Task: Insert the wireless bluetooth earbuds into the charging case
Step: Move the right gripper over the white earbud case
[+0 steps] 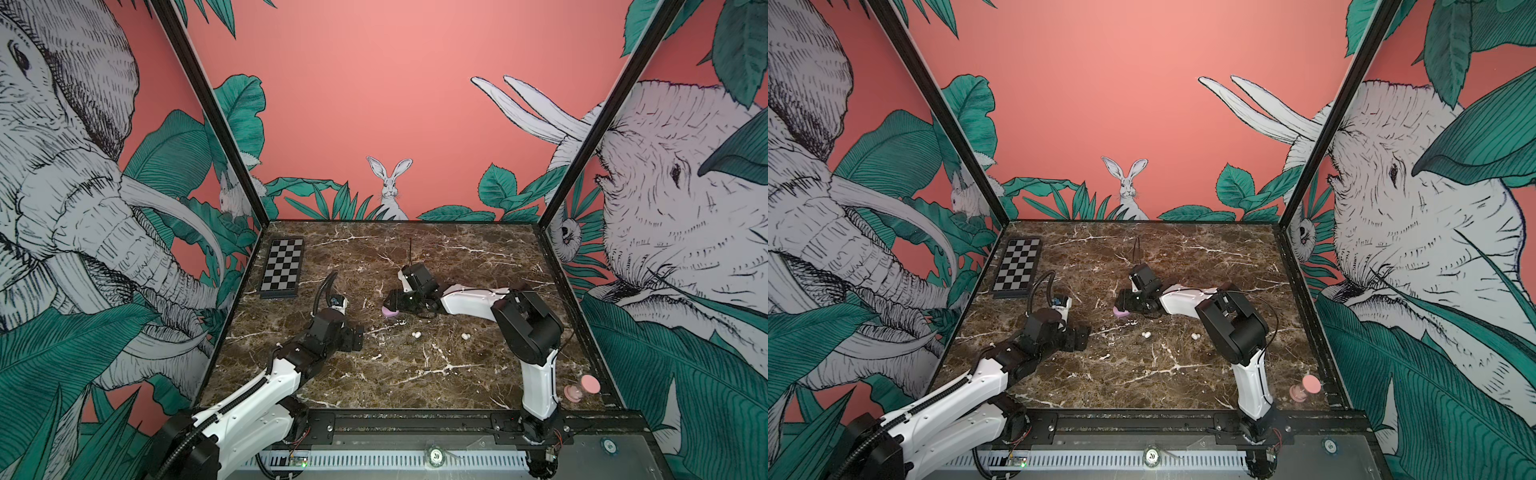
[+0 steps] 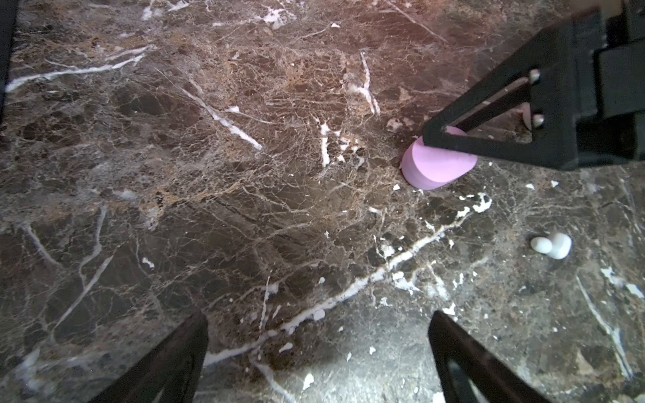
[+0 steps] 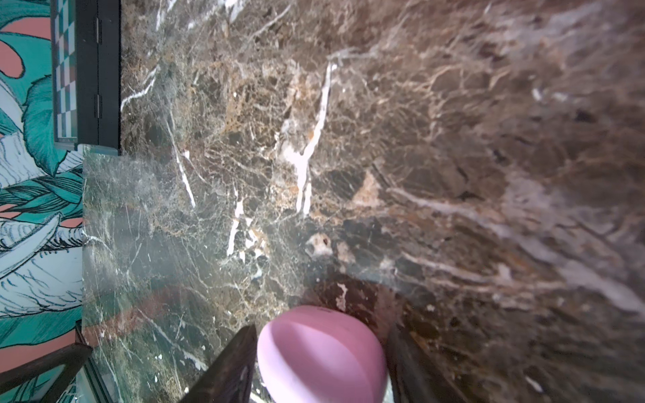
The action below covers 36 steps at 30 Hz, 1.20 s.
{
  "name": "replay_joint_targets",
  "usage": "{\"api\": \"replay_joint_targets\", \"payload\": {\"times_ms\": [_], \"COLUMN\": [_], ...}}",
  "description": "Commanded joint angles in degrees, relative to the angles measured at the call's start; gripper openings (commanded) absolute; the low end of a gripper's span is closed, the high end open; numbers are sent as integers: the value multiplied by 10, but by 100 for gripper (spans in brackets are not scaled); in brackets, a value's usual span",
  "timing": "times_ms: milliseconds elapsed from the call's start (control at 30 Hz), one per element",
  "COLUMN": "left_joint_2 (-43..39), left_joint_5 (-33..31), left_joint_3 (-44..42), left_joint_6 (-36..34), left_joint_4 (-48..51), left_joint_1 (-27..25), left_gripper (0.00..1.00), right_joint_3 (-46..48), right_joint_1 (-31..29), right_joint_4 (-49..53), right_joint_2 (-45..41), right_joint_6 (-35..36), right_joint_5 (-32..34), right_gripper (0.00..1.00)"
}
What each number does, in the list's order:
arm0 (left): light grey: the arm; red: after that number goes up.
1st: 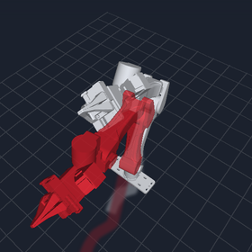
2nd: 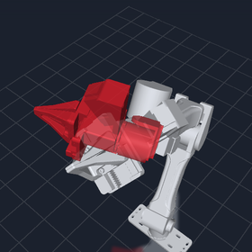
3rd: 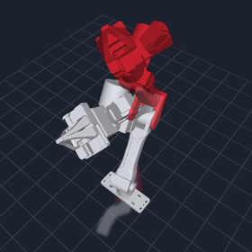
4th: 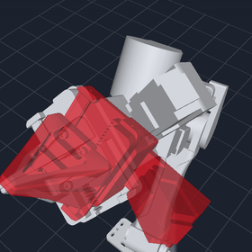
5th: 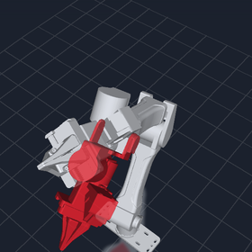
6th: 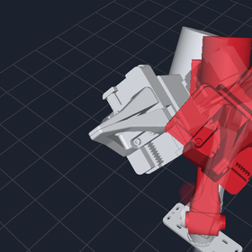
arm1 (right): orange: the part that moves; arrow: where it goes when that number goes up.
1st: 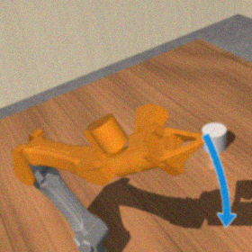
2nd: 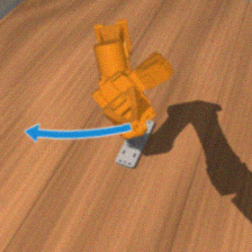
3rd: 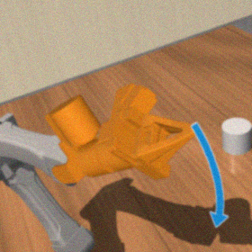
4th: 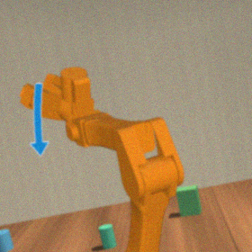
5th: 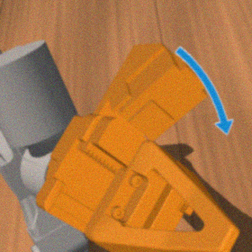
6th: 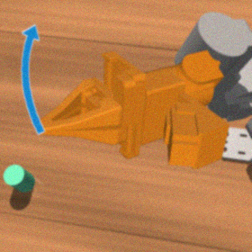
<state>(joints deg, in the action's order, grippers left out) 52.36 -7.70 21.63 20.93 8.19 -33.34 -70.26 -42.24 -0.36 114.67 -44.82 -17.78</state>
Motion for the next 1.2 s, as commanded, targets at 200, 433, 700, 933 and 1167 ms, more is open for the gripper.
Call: {"api": "replay_joint_targets", "payload": {"times_ms": [200,433,700,933,1167], "left_joint_2": [0,0,-15,-28,-4], "left_joint_5": [3,3,-20,-16,8], "left_joint_3": [17,16,25,51,85], "left_joint_6": [-4,-5,8,89,115], "left_joint_4": [-7,-7,25,77,49], "left_joint_1": [-2,-2,-2,-3,-7], "left_gripper": [99,99,99,99,99], "right_joint_3": [14,22,16,31,-4], "right_joint_1": [-11,-13,-11,-1,67], "right_joint_4": [21,23,105,226,409], "right_joint_2": [-33,-50,-144,-295,-310], "right_joint_6": [-8,-9,35,56,51], "right_joint_5": [14,11,67,203,209], "right_gripper": [59,59,61,98,98]}}
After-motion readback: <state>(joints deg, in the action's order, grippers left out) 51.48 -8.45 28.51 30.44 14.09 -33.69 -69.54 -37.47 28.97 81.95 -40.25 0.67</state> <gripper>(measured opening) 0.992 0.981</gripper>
